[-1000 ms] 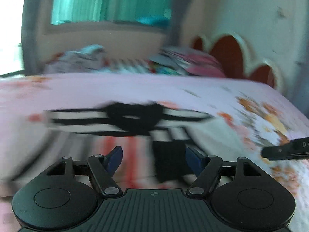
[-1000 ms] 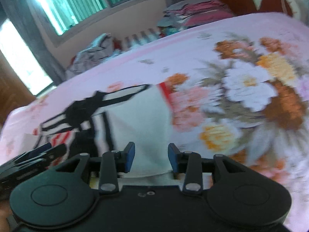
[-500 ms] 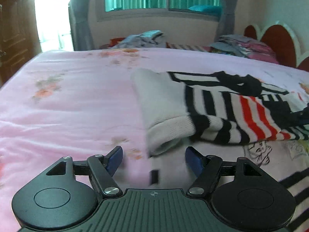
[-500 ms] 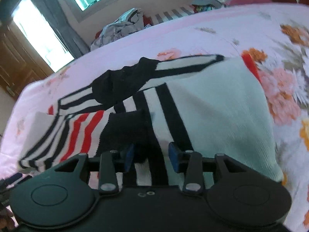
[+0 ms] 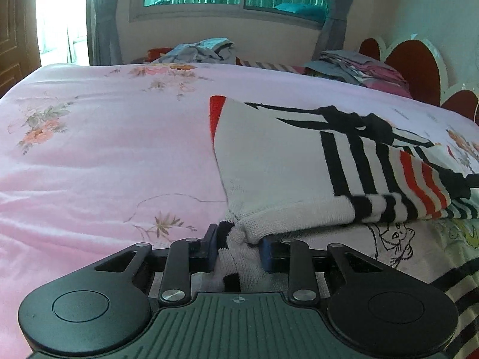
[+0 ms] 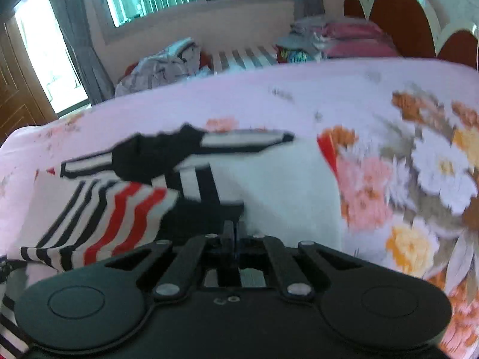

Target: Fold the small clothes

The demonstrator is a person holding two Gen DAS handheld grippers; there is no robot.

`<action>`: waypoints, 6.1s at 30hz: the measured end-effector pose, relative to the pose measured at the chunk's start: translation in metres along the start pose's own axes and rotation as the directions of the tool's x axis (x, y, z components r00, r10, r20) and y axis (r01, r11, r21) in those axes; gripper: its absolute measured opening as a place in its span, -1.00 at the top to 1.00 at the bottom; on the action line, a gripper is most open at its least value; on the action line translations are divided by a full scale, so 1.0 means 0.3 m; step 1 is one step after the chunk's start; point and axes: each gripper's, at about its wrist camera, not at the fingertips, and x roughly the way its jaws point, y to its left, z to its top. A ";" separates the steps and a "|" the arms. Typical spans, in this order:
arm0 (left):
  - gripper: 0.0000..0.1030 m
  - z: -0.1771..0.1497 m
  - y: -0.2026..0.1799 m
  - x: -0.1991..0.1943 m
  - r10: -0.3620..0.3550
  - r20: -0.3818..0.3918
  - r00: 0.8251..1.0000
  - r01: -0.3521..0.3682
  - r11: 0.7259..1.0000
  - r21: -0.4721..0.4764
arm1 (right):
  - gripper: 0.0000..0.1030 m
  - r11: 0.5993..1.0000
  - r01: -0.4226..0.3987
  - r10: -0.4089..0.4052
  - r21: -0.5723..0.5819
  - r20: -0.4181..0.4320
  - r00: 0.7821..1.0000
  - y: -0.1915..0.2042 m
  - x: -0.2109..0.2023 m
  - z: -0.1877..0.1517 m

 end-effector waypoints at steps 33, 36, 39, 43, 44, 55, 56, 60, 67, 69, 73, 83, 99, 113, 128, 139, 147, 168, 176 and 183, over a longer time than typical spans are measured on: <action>0.41 0.027 0.038 -0.040 -0.074 -0.040 0.996 0.074 0.997 -0.006 | 0.60 0.997 -0.048 0.050 0.058 -0.034 0.998 -0.038 -0.038 -0.055; -0.17 0.053 0.057 -0.122 -0.075 0.068 0.995 0.075 0.997 0.004 | 0.60 0.998 -0.045 0.045 0.045 0.011 0.999 -0.054 -0.062 -0.022; -0.17 0.153 0.047 -0.098 -0.097 0.144 0.985 0.098 0.995 -0.006 | 0.69 0.998 -0.031 0.030 0.046 0.011 0.999 -0.076 -0.015 0.029; -0.16 0.289 -0.024 0.078 -0.129 0.137 0.982 0.126 0.991 0.033 | 0.73 1.000 0.012 -0.012 0.002 -0.015 1.000 -0.071 0.091 0.088; -0.16 0.318 -0.044 0.137 -0.146 0.110 0.983 0.142 0.989 0.042 | 0.73 1.000 0.020 -0.020 -0.005 -0.026 0.999 -0.069 0.118 0.100; -0.20 0.386 -0.018 0.319 -0.022 0.029 0.999 0.019 0.996 0.091 | 0.48 0.989 0.119 -0.120 -0.088 -0.011 0.993 -0.014 0.167 0.137; -0.20 0.377 -0.033 0.282 -0.048 0.053 0.997 0.044 0.996 0.079 | 0.49 0.992 0.089 -0.089 -0.092 0.011 0.996 0.017 0.146 0.138; -0.20 0.344 -0.192 0.209 -0.120 0.085 0.989 0.108 0.984 0.140 | 0.65 0.983 -0.108 0.106 -0.151 -0.025 0.994 0.214 0.157 0.124; -0.20 0.255 -0.309 0.266 -0.140 -0.044 0.989 0.145 0.972 0.184 | 0.68 0.952 -0.140 0.107 -0.274 -0.131 0.986 0.412 0.250 0.061; -0.20 0.210 -0.254 0.242 -0.137 -0.022 0.990 0.139 0.965 0.222 | 0.72 0.946 -0.064 0.031 -0.317 -0.107 0.994 0.352 0.223 0.046; -0.20 0.173 -0.155 0.191 -0.145 -0.008 0.989 0.142 0.959 0.244 | 0.90 0.973 0.058 -0.078 -0.222 -0.080 0.994 0.128 0.158 0.036; -0.20 0.154 -0.161 0.143 -0.116 -0.013 0.993 0.116 0.965 0.234 | 0.58 1.000 0.026 -0.026 -0.001 -0.060 0.998 0.007 0.080 0.018; -0.20 0.143 -0.232 0.059 -0.157 0.042 0.987 0.144 0.966 0.216 | 0.68 0.981 -0.017 0.015 -0.191 -0.015 1.000 0.195 0.038 -0.030; -0.23 0.080 -0.195 0.037 -0.061 0.013 0.998 0.059 0.988 0.140 | 0.56 0.984 0.047 -0.053 -0.170 -0.032 0.998 0.130 0.000 -0.056; -0.86 -0.115 -0.273 -0.275 0.054 0.052 0.997 -0.062 0.987 0.151 | 0.39 0.996 -0.026 0.026 -0.082 -0.007 1.000 -0.072 -0.388 -0.286; -0.60 -0.385 -0.213 -0.528 0.049 -0.026 0.998 -0.049 0.999 0.013 | 0.06 0.987 -0.143 0.150 0.076 -0.096 0.984 -0.245 -0.595 -0.547; -0.28 -0.560 -0.101 -0.606 -0.071 -0.094 0.993 0.053 0.981 -0.185 | 0.05 0.945 -0.253 0.285 0.209 -0.143 0.948 -0.310 -0.638 -0.710; 0.63 -0.647 0.008 -0.512 -0.441 -0.079 0.894 0.342 0.786 -0.515 | 0.50 0.824 -0.419 0.508 0.381 -0.173 0.844 -0.330 -0.552 -0.750; 0.87 -0.611 -0.024 -0.568 -0.385 0.061 0.921 0.364 0.795 -0.485 | 0.88 0.825 -0.475 0.521 0.307 -0.089 0.849 -0.342 -0.640 -0.735; 0.88 -0.664 -0.037 -0.546 -0.268 0.008 0.963 0.233 0.821 -0.521 | 0.89 0.899 -0.375 0.415 0.227 -0.163 0.895 -0.353 -0.618 -0.737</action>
